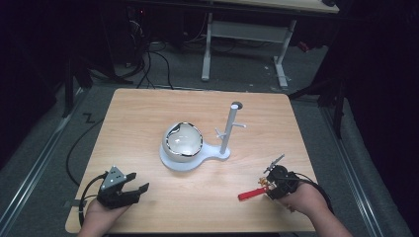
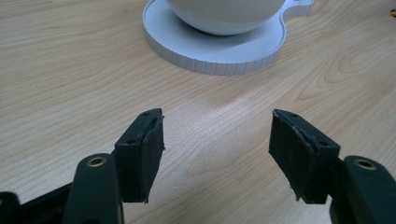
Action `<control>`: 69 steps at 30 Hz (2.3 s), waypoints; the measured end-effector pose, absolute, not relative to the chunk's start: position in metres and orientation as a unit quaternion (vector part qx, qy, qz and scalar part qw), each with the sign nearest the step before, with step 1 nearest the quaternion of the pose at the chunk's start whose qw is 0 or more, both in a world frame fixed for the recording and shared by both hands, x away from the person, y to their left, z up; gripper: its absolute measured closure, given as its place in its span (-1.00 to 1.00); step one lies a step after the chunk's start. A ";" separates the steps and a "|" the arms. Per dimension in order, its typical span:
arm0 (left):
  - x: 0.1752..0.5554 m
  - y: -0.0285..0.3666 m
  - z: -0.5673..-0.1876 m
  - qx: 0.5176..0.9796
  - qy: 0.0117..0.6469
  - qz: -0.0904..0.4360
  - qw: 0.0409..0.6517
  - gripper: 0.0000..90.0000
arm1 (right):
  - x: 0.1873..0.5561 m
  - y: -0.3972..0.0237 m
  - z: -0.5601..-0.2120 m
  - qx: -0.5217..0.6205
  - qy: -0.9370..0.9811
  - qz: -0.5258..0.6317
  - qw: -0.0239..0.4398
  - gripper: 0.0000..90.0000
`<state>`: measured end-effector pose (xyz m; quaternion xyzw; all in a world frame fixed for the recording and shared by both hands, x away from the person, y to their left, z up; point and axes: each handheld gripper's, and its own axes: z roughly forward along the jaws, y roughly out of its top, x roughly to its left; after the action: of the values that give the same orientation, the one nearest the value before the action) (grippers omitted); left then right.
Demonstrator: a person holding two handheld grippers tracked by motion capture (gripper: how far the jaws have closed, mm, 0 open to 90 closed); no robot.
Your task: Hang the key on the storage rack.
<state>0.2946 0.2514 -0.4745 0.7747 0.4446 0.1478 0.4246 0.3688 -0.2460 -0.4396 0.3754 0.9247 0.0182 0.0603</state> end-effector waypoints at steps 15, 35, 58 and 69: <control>0.295 0.252 -0.475 0.775 0.446 0.148 0.424 -0.20 | 0.386 -0.243 -0.447 0.342 0.939 -0.027 0.020 0.10; 0.295 0.253 -0.475 0.775 0.446 0.146 0.424 -0.20 | 0.384 -0.231 -0.447 0.312 0.950 -0.030 0.004 0.23; 0.296 0.253 -0.478 0.774 0.451 0.143 0.420 -0.20 | 0.387 -0.239 -0.430 0.314 0.949 0.021 0.008 0.84; 0.296 0.252 -0.479 0.778 0.448 0.138 0.419 -0.20 | 0.382 -0.231 -0.436 0.306 0.952 -0.011 0.001 0.43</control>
<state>0.2957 0.2523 -0.4789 0.7781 0.4477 0.1376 0.4186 0.3815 -0.2314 -0.4361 0.3059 0.9520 -0.0112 0.0009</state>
